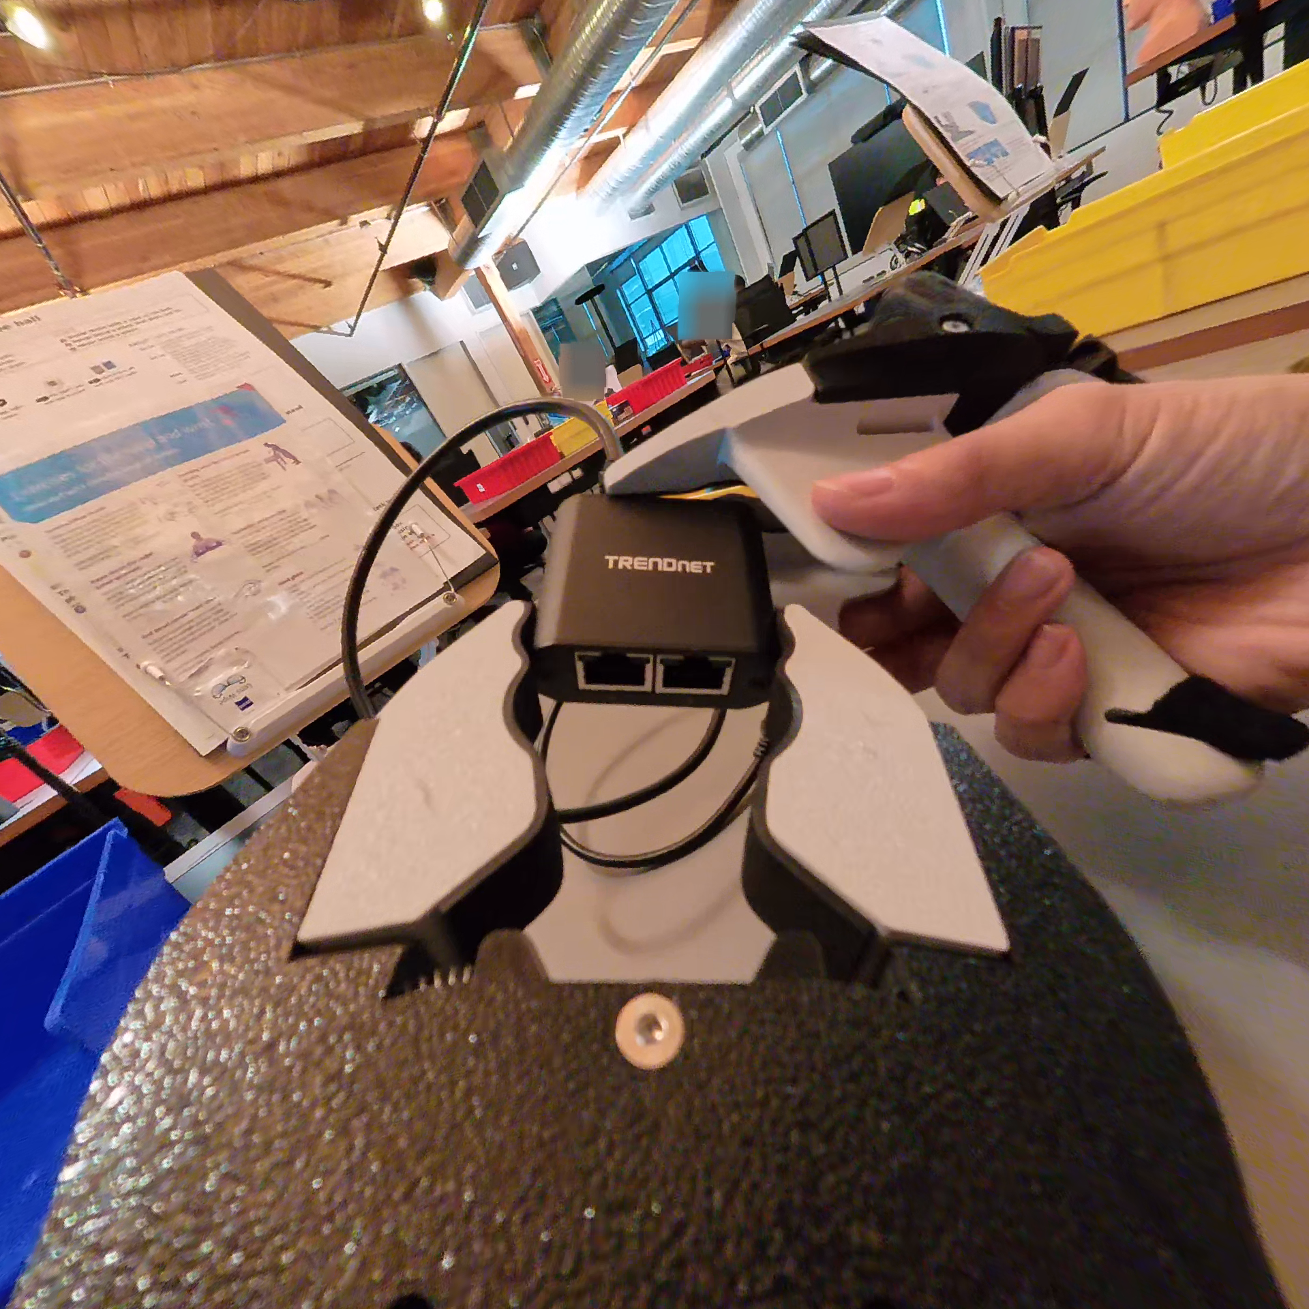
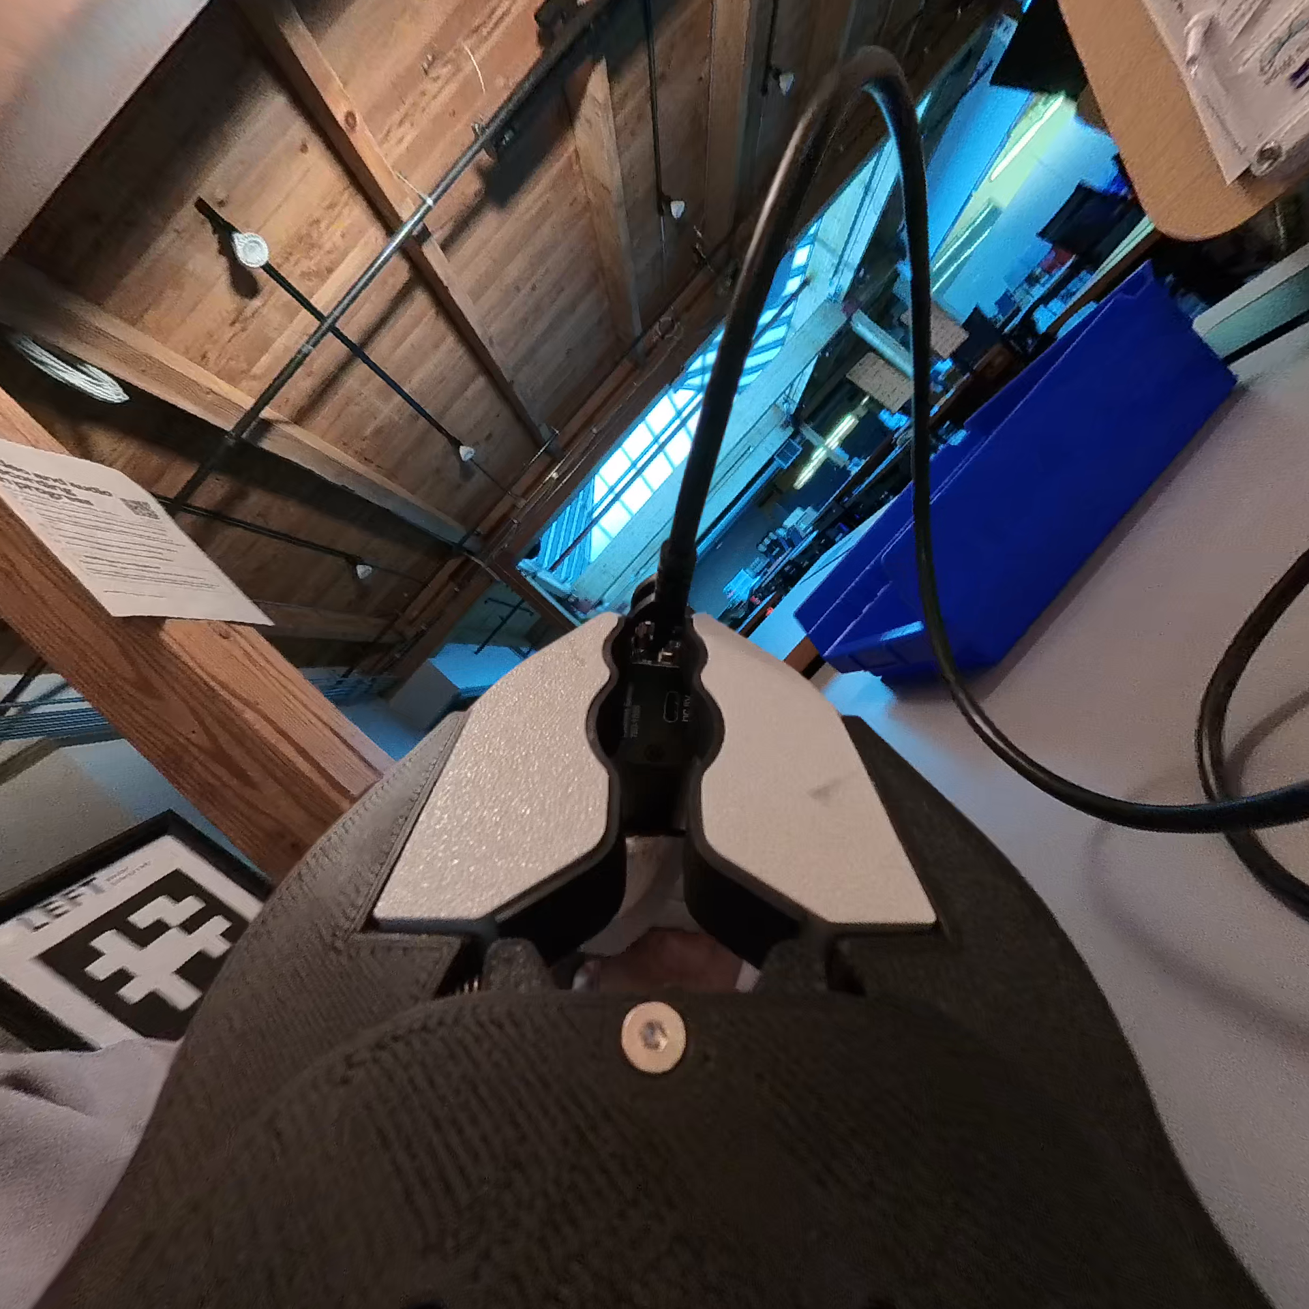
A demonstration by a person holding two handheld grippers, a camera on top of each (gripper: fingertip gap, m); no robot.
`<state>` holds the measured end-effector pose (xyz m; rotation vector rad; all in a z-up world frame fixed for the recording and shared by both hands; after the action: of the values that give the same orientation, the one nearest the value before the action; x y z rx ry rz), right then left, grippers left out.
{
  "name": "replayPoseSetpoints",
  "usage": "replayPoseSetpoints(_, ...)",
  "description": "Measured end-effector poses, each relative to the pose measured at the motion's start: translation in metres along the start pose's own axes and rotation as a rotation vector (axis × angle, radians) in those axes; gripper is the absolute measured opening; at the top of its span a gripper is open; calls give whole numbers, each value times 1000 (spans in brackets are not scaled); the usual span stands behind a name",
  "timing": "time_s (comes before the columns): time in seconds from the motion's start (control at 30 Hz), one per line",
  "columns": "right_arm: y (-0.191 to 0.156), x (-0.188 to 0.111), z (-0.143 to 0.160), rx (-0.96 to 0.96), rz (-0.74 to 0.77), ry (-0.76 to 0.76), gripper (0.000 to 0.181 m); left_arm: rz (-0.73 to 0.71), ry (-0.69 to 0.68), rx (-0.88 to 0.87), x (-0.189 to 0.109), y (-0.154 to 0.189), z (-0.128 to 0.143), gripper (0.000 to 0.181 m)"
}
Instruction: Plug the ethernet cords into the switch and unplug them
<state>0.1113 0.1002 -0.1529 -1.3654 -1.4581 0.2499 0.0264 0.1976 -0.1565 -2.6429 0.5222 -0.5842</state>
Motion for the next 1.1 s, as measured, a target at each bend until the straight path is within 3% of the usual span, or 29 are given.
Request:
replayPoseSetpoints(0.33, -4, 0, 3, -23, 60, 50, 13, -33, -10, 35, 0, 2, -1, 61)
replayPoseSetpoints(0.5, -1, -2, 7, 85, 49, 138, 13, -48, -8, -1, 2, 4, -1, 61)
replayPoseSetpoints(0.63, -1, -2, 6, 63, 55, 135, 13, -56, 3, -60, 2, 5, 0, 61)
replayPoseSetpoints(1.1, 3, -4, 3, -90, 15, 30, 13, -71, 8, -19, 3, 8, 6, 61)
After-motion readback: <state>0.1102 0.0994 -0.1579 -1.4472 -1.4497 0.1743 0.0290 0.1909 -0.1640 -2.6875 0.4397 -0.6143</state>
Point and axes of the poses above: each gripper's, where its closed fingertips meet, x out along the fingers, z out of its underside, y = z × x across the jaws, the point moved 8 cm from there along -x, back along the fingers, and after that the axes turned 15 degrees about y, right-handed, at the moved point
